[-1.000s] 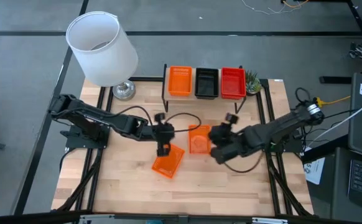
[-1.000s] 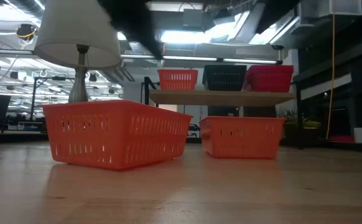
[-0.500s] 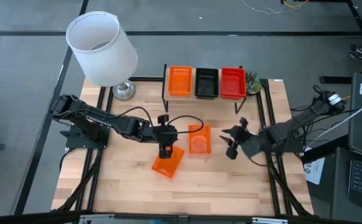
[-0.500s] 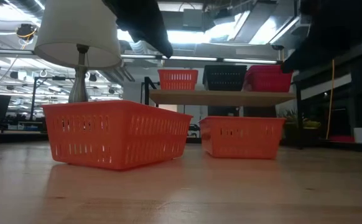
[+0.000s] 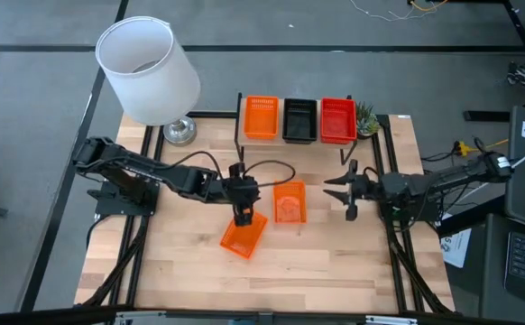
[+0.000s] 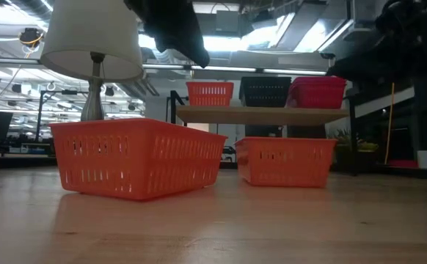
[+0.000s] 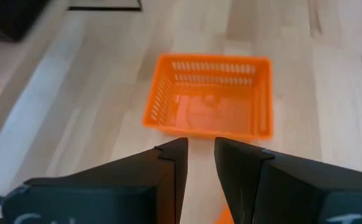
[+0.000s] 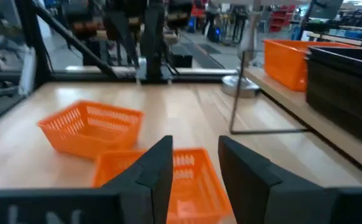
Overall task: Stack baskets on shelf by color
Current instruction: Stack the right orange basket on the other orange basket on the shelf
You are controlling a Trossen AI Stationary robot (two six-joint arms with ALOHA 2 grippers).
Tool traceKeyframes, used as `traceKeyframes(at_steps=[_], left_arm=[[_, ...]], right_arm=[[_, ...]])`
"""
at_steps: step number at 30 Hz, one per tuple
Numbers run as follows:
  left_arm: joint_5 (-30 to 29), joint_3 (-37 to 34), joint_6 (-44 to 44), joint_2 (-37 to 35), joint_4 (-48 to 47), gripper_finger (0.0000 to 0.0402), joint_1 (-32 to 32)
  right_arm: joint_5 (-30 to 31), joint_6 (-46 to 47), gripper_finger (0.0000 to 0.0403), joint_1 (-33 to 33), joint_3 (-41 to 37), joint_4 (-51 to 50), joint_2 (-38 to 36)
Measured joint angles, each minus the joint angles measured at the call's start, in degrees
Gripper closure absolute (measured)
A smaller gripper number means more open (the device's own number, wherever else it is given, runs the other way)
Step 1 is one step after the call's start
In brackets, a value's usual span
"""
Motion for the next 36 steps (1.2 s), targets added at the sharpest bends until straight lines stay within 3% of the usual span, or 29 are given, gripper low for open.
traceKeyframes(at_steps=[6,11,14,19,28,36], left_arm=[[0.8,0.0,-0.9,0.0,3.4,0.0329,2.5],[13.6,0.0,-2.5,2.6,6.9,0.0329,5.3],[17.7,1.1,-1.6,6.4,8.5,0.0329,5.8],[19.0,8.3,3.4,13.8,8.1,0.0326,4.9],[21.1,25.1,3.7,27.5,-6.3,0.0283,3.3],[19.5,32.5,1.7,34.5,-8.8,0.0279,0.8]], right_arm=[[-1.1,3.2,0.0272,-2.2,0.0,-17.3,-9.8],[-0.9,5.1,0.0272,-2.2,0.0,-25.3,-15.3],[-0.6,4.8,0.0272,-2.2,0.0,-27.0,-17.7],[-0.5,2.9,0.0272,-2.2,0.0,-30.9,-22.2],[3.0,-0.7,0.0272,-2.2,0.1,-34.2,-26.9],[2.4,-1.0,0.0272,-2.2,0.0,-34.4,-27.1]])
